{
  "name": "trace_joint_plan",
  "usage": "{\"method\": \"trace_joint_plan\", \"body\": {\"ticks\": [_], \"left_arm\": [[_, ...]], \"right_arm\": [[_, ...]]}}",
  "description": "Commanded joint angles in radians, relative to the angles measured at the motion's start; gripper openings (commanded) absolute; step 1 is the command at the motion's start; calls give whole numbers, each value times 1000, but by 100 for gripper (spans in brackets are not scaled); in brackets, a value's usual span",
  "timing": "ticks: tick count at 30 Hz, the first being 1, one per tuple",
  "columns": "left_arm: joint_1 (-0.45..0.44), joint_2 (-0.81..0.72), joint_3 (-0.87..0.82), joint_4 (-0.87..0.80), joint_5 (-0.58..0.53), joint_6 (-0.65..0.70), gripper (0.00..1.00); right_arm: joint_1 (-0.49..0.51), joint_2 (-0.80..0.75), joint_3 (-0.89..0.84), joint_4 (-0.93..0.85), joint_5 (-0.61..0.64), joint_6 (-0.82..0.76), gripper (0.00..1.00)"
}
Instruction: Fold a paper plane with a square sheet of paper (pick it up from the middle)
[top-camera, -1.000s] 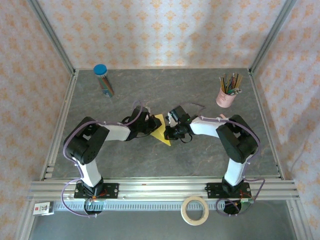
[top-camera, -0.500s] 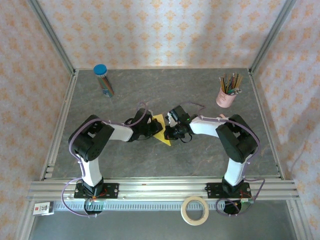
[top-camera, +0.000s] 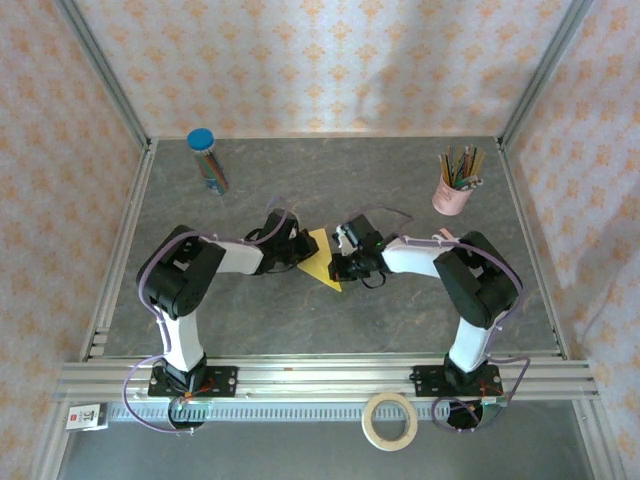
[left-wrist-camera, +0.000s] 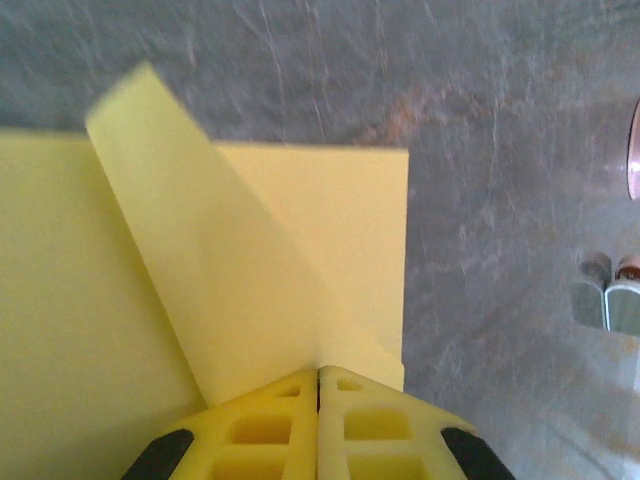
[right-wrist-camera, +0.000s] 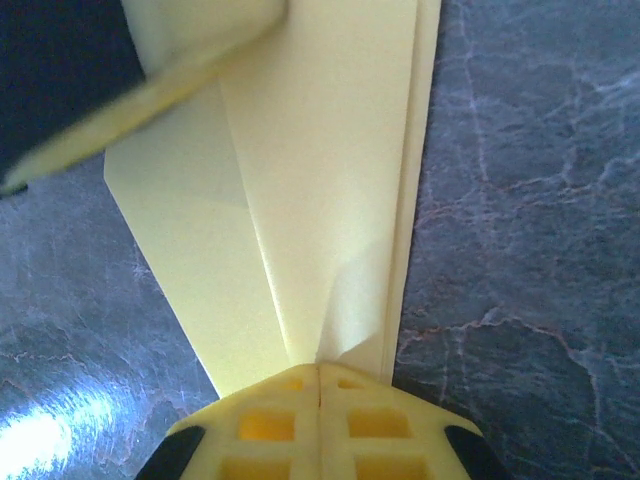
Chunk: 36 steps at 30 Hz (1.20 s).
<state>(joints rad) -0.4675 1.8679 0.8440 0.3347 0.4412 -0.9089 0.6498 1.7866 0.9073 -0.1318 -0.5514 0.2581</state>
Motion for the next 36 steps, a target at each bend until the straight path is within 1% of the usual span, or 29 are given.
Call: {"method": "trace_joint_plan", "body": {"ticks": [1, 5, 6, 10, 16, 24, 26, 28, 32, 34, 36], "left_arm": [[80, 34, 11, -30, -111, 44, 8], [116, 36, 18, -8, -132, 40, 8], [125, 65, 22, -9, -141, 43, 8], [148, 76, 30, -11, -166, 52, 8], [169, 86, 87, -63, -194, 88, 8], [181, 101, 155, -95, -187, 119, 8], [179, 79, 145, -67, -169, 123, 7], [177, 22, 125, -41, -144, 116, 7], [157, -120, 77, -23, -134, 91, 9], [141, -183, 39, -22, -147, 71, 11], [128, -244, -8, -20, -156, 52, 15]], "right_arm": [[-9, 94, -96, -198, 179, -1, 1], [-11, 97, -100, -193, 180, 5, 1], [-13, 97, -102, -192, 181, 6, 1], [-19, 90, -111, -186, 181, 10, 1], [-22, 84, -117, -172, 165, 19, 1], [-22, 77, -124, -167, 167, 20, 1], [-22, 69, -114, -161, 160, 15, 1], [-24, 58, -92, -143, 140, 17, 1], [-25, 24, 5, -53, 41, 47, 7], [-28, -4, 64, 15, -22, 70, 14], [-34, -49, 98, 105, -86, 90, 23]]}}
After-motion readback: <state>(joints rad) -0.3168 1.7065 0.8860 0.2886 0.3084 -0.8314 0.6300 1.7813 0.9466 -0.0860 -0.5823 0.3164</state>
